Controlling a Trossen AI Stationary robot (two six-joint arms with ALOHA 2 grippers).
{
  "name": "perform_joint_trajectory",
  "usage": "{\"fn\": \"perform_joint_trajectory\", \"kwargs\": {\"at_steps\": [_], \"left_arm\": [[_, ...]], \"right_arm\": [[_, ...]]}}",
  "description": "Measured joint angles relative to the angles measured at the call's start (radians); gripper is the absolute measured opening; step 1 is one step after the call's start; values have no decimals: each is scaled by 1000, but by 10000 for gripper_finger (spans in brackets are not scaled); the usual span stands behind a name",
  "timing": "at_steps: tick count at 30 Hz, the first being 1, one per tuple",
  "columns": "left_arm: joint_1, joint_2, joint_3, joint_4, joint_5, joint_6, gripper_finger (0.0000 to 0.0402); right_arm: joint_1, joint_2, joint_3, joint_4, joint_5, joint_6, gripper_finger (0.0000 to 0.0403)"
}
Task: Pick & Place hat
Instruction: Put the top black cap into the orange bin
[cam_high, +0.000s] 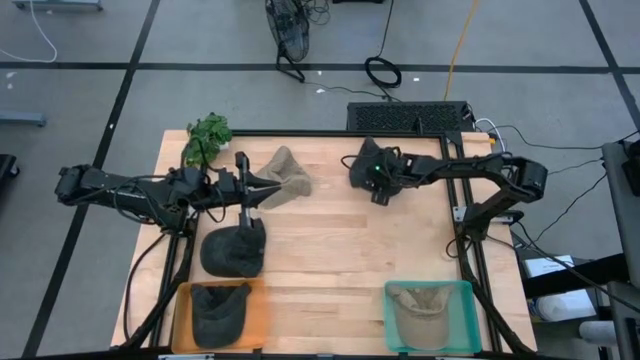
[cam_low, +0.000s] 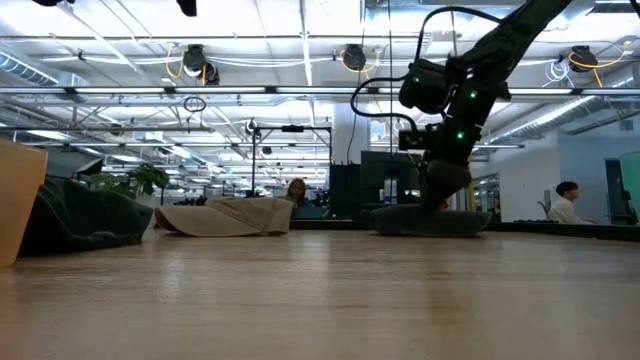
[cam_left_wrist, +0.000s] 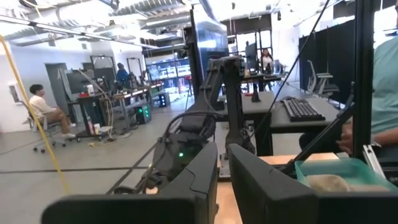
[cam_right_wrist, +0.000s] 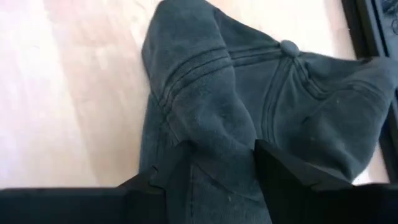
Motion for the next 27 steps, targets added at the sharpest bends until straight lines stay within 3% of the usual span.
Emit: {"fn": "perform_joint_trajectory", "kwargs": {"at_steps": [7, 10, 12, 16, 18, 22, 27], "left_arm": [[-1, 0, 0, 6, 0, 11, 51], [-1, 0, 0, 6, 0, 12, 51], [-1, 0, 0, 6, 0, 11, 51], [-1, 0, 0, 9, -1, 11, 51], [-1, 0, 0, 14, -1, 10, 51], [-1, 0, 0, 19, -1, 5, 51], [-1, 0, 0, 15, -1, -1, 51]], "right_arm": [[82, 0, 0, -2, -3, 30, 91], [112, 0, 0, 2, -17, 141, 35], [130, 0, 0, 29, -82, 251, 10], [177, 1, -2, 223, -227, 532, 27], [205, 0, -2, 361, -259, 570, 41], [255, -1, -1, 532, -265, 472, 70], [278, -7, -1, 479, -263, 316, 104]]}}
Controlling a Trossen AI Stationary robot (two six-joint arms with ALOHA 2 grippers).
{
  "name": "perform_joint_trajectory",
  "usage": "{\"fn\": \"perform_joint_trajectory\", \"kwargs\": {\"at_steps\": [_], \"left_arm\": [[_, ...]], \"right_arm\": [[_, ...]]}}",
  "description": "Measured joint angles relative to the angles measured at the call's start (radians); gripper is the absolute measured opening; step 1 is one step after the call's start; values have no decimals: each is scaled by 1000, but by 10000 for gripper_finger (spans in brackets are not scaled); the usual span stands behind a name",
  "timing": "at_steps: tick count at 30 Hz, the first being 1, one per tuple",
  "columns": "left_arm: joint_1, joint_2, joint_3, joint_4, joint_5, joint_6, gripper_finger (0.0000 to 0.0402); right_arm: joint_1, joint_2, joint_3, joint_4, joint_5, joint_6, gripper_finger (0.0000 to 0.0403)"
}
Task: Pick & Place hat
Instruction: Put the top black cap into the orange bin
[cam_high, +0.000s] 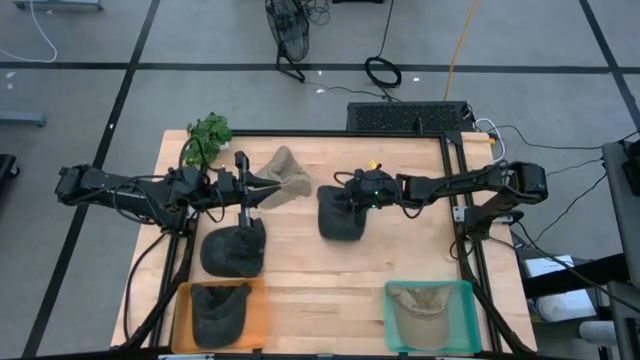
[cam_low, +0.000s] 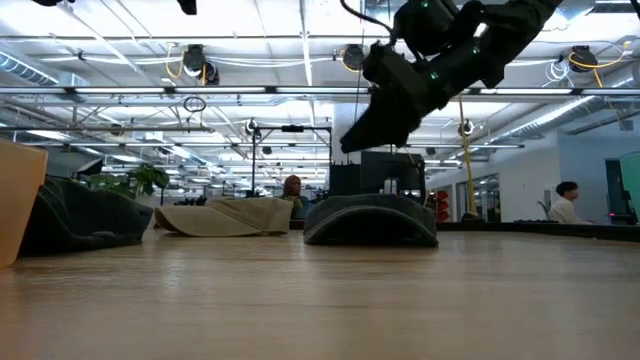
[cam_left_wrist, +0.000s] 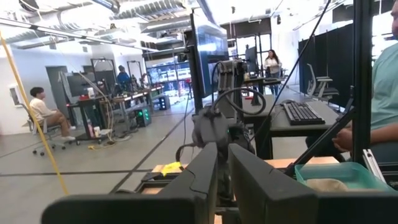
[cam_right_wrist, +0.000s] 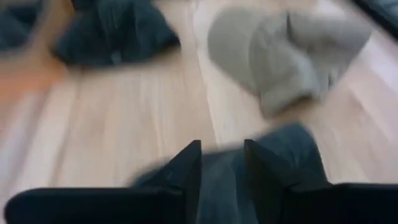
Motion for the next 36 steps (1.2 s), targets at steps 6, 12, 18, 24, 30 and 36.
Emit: {"fn": "perform_joint_trajectory", "kwargs": {"at_steps": [6, 12, 18, 24, 30, 36], "left_arm": [[0, 0, 0, -17, 0, 0, 51], [0, 0, 0, -15, -1, -3, 51], [0, 0, 0, -17, -1, -3, 51], [0, 0, 0, -40, -1, -3, 51], [0, 0, 0, -41, -1, -3, 51], [0, 0, 0, -41, 0, -2, 51]], "right_arm": [[0, 0, 0, -189, 1, -34, 128], [13, 0, 0, -292, 1, -100, 143], [19, 0, -24, -321, 2, -135, 157], [19, 0, -95, -189, 4, -121, 148], [36, 0, -148, -30, 2, -105, 101], [51, 0, -148, -4, 1, -131, 24]]}}
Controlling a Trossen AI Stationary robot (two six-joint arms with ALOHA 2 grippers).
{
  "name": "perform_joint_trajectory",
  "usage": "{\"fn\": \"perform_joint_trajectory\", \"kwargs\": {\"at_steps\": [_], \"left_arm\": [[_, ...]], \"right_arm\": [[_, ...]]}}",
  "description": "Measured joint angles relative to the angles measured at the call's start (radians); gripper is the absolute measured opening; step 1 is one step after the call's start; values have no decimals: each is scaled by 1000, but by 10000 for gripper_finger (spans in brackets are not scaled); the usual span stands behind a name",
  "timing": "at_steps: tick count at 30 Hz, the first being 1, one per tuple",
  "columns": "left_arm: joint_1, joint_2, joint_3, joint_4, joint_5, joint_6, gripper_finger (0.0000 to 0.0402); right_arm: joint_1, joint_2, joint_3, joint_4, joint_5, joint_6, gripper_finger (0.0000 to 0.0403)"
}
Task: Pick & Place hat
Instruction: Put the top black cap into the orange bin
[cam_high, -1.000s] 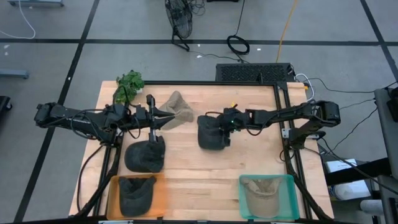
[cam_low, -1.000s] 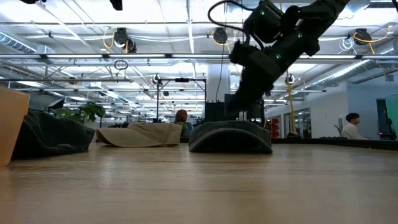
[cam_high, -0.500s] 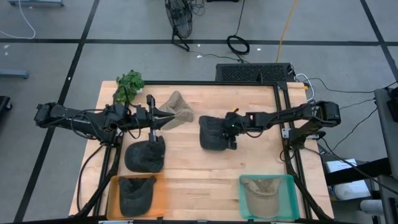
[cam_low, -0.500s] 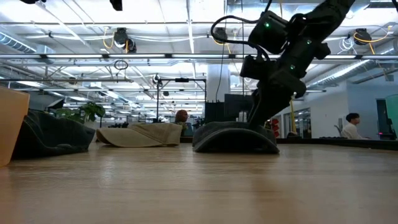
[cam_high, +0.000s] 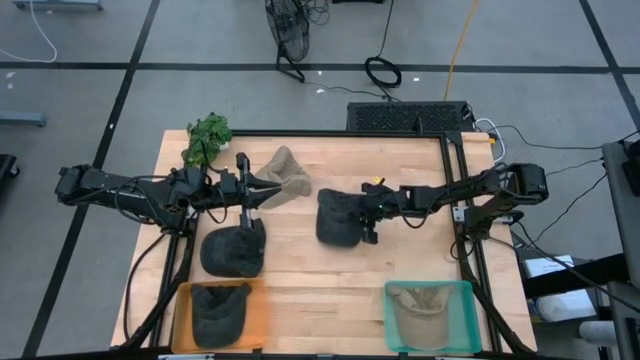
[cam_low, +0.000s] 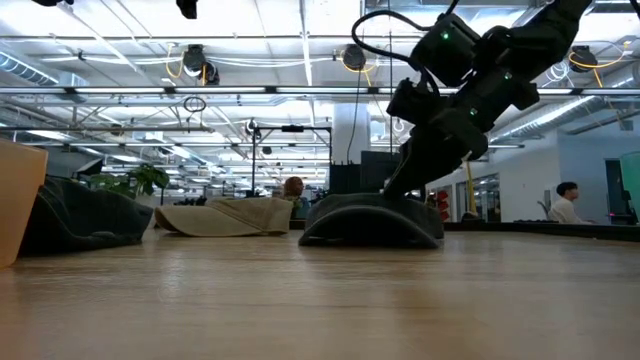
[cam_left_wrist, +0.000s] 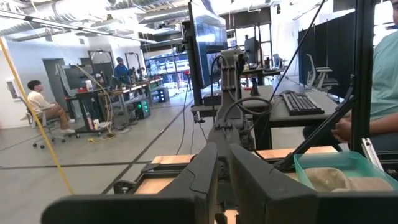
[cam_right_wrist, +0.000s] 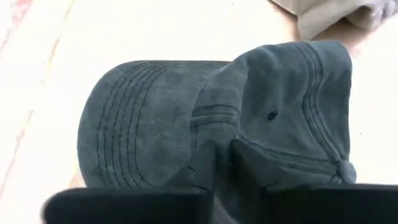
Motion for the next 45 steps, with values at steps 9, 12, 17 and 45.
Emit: {"fn": "perform_joint_trajectory", "kwargs": {"at_steps": [9, 12, 17, 45], "left_arm": [[0, 0, 0, -1, 0, 1, 51], [0, 0, 0, -6, 0, 9, 51], [0, 0, 0, 2, 0, 48, 51], [-35, -78, 1, 1, -157, 41, 51]], "right_arm": [[19, 0, 0, 53, -25, -31, 40], [19, -12, 0, 54, -21, -33, 64], [19, -34, -2, 47, -21, -28, 102], [65, 46, 0, 102, 79, 99, 143]]}}
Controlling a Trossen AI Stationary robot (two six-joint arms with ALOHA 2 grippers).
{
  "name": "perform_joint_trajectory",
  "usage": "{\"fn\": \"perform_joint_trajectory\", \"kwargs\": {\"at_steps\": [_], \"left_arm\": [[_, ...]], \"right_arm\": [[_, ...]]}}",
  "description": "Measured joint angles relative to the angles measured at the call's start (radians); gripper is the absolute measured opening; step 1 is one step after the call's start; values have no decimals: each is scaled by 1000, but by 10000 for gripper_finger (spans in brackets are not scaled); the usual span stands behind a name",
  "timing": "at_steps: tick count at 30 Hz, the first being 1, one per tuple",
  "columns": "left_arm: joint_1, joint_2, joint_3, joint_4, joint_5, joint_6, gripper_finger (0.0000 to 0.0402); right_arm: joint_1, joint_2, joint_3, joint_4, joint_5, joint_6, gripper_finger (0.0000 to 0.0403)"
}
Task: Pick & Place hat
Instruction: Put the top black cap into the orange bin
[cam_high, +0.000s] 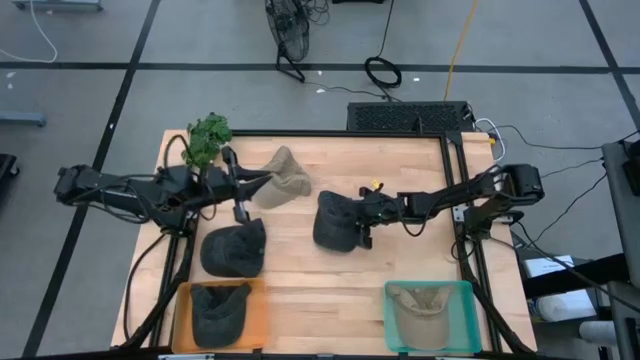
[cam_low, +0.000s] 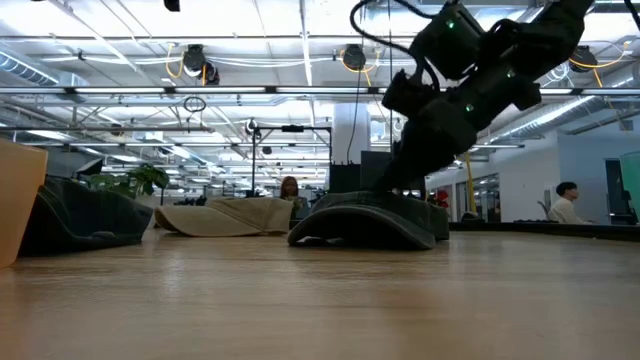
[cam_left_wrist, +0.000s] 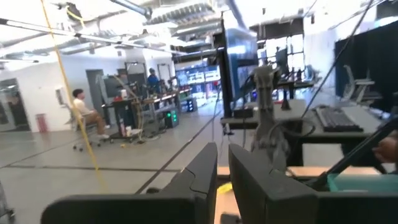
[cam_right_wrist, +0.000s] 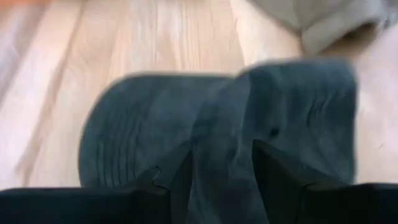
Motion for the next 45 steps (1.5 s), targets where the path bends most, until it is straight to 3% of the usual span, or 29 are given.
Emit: {"fn": "perform_joint_trajectory", "kwargs": {"at_steps": [12, 23, 37, 45], "left_arm": [[-40, -22, 0, -33, 0, 38, 51], [-39, -22, 0, -36, -1, 40, 51], [-39, -15, 0, -82, 0, 26, 51], [-40, 42, 0, -54, 90, 42, 52]], "right_arm": [[0, 80, 1, 82, -29, 33, 128], [-1, 82, 1, 84, -71, -11, 8], [1, 56, 0, 115, -135, -45, 3], [28, 6, -1, 159, -135, -50, 1]]}}
